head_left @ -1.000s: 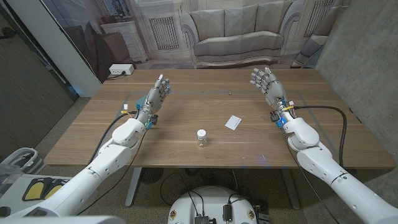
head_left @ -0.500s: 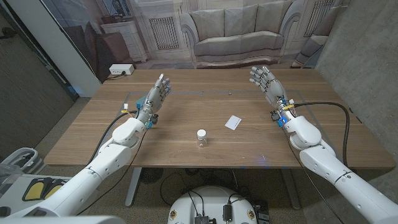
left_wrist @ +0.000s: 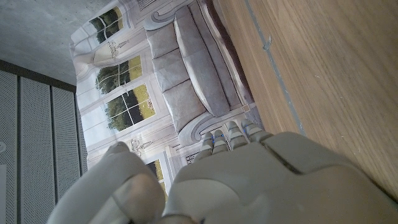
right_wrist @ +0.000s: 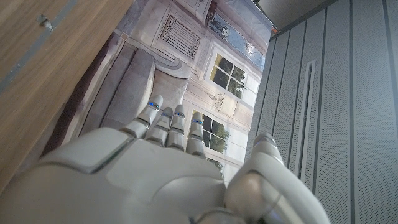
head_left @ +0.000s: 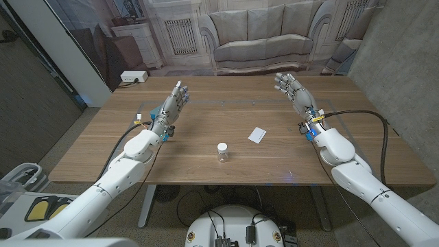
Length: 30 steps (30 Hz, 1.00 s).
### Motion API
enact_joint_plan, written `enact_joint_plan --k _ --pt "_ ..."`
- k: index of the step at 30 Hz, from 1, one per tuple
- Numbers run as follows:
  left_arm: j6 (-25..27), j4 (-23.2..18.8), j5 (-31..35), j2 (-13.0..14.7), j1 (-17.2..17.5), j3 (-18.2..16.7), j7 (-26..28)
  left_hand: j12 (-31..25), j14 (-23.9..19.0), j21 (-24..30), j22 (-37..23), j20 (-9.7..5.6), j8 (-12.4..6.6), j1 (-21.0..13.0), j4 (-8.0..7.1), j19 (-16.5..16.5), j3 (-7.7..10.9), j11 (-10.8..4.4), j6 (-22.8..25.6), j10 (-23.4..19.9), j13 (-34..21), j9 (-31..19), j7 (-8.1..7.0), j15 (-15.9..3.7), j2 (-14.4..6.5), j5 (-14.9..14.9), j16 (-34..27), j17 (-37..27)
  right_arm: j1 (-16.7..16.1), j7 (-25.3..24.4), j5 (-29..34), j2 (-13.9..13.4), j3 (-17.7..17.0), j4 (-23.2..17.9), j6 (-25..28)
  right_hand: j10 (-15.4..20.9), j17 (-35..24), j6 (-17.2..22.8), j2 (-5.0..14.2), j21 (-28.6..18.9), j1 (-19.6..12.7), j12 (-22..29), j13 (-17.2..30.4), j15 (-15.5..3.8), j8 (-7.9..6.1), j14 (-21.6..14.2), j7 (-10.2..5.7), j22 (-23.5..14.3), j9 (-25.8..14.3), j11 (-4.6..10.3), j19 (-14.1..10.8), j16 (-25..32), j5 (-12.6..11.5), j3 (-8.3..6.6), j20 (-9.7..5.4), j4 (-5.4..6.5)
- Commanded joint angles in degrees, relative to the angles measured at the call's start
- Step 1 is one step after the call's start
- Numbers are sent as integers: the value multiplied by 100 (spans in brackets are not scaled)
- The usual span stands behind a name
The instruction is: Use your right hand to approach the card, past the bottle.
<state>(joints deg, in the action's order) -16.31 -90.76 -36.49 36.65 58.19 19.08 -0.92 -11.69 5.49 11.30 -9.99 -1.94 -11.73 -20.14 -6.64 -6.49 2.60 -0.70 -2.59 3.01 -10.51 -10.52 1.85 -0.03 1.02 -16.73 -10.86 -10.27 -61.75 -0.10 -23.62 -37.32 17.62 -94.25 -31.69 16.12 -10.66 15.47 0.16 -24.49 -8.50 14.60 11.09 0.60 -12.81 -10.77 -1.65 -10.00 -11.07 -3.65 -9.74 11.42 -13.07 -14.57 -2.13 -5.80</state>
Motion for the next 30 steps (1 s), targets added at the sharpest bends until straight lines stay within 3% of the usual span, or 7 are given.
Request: enact_joint_plan --k 1,13,14,17,30 --pt "13 -33 13 1 7 6 21 -51 -12 25 -31 0 -53 -28 10 6 10 -9 35 -42 -25 -26 9 16 -35 -29 -19 -23 -27 -173 435 -17 1 -18 -151 -18 -7 57 19 35 -41 -8 13 -42 26 8 -15 -18 -14 39 6 -30 -18 -20 -48 -26" --pt "-68 -53 -71 10 15 -3 -144 -52 -33 23 -30 -2 -49 -50 19 8 8 -15 59 -66 -24 -26 6 14 -59 -29 -20 -22 -98 -573 1193 2 -49 -66 -332 6 -4 55 12 61 -54 -7 11 -64 39 2 -17 -17 -14 68 -24 -30 -33 -19 -66 -41" --pt "-88 -37 -111 1 12 -2 -200 -51 -35 24 -30 -1 -50 -52 20 10 8 -12 63 -67 -24 -26 9 9 -61 -29 -20 -22 -94 -570 1205 11 -45 -47 -378 50 -2 79 8 72 -59 6 10 -79 36 -17 -4 -17 -12 154 -43 -25 -41 -17 -73 -47" --pt "78 -215 152 119 48 23 70 -60 -59 27 -30 -1 -59 -60 24 20 6 1 100 -99 -24 -26 26 32 -68 -28 -26 -22 -102 -629 1313 30 -49 -45 -403 63 -2 125 6 77 -63 6 8 -108 25 -41 30 -17 -11 165 -80 -17 -50 -16 -88 -53" --pt "-42 -318 122 86 216 -72 211 -61 -76 28 -30 -14 -57 -77 31 30 2 12 124 -123 -24 -26 26 33 -83 -26 -26 -22 -127 -1008 2052 69 -100 -126 -479 78 -1 128 -7 109 -73 2 6 -139 41 -49 -8 -16 -6 175 -102 -20 -76 -12 -105 -67"
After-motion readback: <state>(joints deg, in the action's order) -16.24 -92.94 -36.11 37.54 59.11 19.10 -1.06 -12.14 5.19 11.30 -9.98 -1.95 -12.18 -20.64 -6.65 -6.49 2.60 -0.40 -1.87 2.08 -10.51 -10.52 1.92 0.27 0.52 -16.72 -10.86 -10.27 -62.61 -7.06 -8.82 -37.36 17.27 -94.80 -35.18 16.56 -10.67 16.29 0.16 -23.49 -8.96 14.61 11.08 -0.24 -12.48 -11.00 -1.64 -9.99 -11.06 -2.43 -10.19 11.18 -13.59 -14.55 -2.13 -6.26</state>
